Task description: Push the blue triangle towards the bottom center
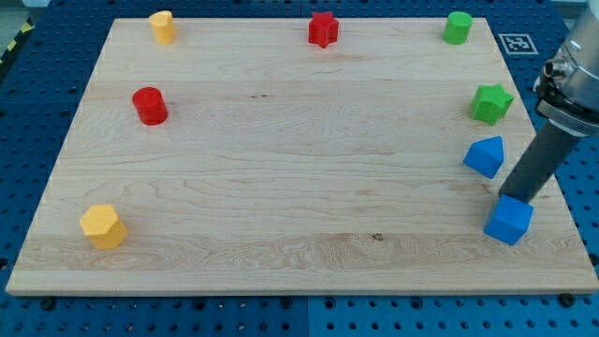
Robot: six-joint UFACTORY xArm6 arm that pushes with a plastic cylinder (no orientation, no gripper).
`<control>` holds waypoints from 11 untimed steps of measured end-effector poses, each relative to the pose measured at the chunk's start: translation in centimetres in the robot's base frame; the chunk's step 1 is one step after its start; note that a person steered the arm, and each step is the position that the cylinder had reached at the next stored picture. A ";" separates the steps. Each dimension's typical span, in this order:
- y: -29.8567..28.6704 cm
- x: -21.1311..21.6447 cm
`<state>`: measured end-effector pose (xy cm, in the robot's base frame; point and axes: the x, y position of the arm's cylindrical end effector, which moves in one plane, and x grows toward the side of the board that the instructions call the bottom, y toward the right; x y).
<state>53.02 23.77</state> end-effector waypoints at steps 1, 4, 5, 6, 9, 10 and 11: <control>0.1 -1.2; 4.7 -7.2; 0.7 -7.8; -3.4 -7.5; -2.8 -4.0; -0.6 -3.9; -0.2 -3.9</control>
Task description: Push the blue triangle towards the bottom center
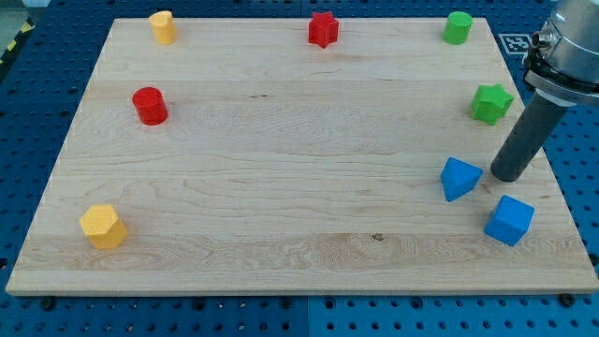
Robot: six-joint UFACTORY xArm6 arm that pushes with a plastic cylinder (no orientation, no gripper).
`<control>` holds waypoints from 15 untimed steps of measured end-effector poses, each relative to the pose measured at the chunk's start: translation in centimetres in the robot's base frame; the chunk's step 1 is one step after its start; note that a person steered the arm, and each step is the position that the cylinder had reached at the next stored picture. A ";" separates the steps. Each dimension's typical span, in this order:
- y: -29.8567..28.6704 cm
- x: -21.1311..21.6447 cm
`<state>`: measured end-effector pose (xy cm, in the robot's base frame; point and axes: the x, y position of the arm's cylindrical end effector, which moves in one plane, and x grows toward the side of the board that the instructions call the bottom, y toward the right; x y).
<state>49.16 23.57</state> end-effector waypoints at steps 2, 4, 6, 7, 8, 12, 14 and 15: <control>-4.8 0.1; -9.1 1.2; -4.3 1.5; -3.5 2.7; -3.8 2.8; -12.9 4.1; -13.4 0.9; -13.4 0.5</control>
